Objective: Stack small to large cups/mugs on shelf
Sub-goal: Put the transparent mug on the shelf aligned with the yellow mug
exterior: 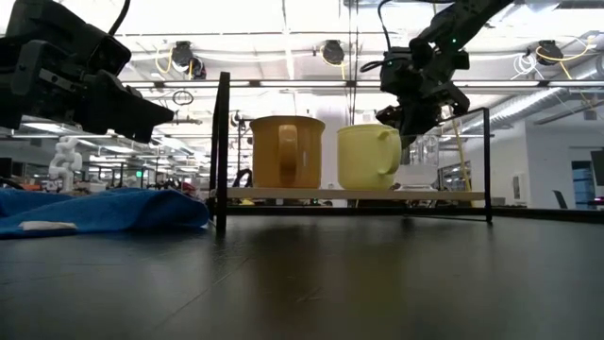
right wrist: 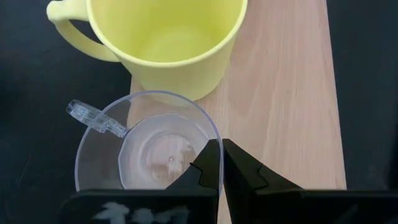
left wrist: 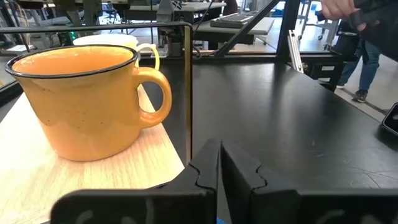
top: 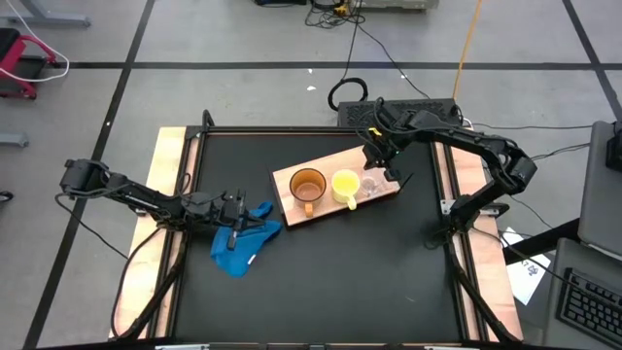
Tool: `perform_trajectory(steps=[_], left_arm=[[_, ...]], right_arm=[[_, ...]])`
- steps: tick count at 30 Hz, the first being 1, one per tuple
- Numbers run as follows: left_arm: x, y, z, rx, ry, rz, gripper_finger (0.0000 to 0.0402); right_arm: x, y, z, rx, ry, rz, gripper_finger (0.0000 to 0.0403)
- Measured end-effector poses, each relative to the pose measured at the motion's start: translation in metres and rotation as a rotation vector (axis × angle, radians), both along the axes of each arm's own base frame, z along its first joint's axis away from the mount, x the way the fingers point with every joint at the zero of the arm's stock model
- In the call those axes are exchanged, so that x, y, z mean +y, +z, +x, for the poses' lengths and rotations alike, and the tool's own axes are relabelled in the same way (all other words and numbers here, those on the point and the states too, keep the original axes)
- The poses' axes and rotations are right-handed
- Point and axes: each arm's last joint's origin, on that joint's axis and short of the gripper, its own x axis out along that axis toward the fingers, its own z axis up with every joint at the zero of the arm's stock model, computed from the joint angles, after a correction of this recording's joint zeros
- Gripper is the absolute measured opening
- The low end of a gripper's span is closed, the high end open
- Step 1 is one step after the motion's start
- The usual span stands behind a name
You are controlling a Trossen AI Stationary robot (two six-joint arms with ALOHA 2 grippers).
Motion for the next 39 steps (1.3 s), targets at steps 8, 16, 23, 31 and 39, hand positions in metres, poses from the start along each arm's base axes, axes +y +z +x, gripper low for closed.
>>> perform_trajectory(steps=[8,16,23,31,39], left_arm=[[0.0000,0.0000,0.0000,0.002,0.002,-0.014,0.0022],[0.0000,0.0000,0.0000,0.002,0.000,-0.019,0.0003],[-0.0009,0.0000,-0.0001,0.003,-0.028,-0.023,0.0018],[-0.0009,-0.0010,-0.0003,0.013,-0.029,-0.018,0.0032],[-0.0013,-0.0013,-0.0004,0.017,-0.042,-0.019,0.0031]], right_arm=[[-0.0003,0.0002,0.0004,0.000,-0.016,0.005,0.0000],[-0.0021,0.0003,0.0008,0.016,-0.045,-0.028,0.0000],[-0.0018,0.0003,0.0005,0.019,-0.035,-0.032,0.0000],[-0.0025,0.0009,0.0017,0.015,-0.074,-0.019,0.0000],[-0.0032,0.0010,0.0024,0.017,-0.134,0.013,0.0010]])
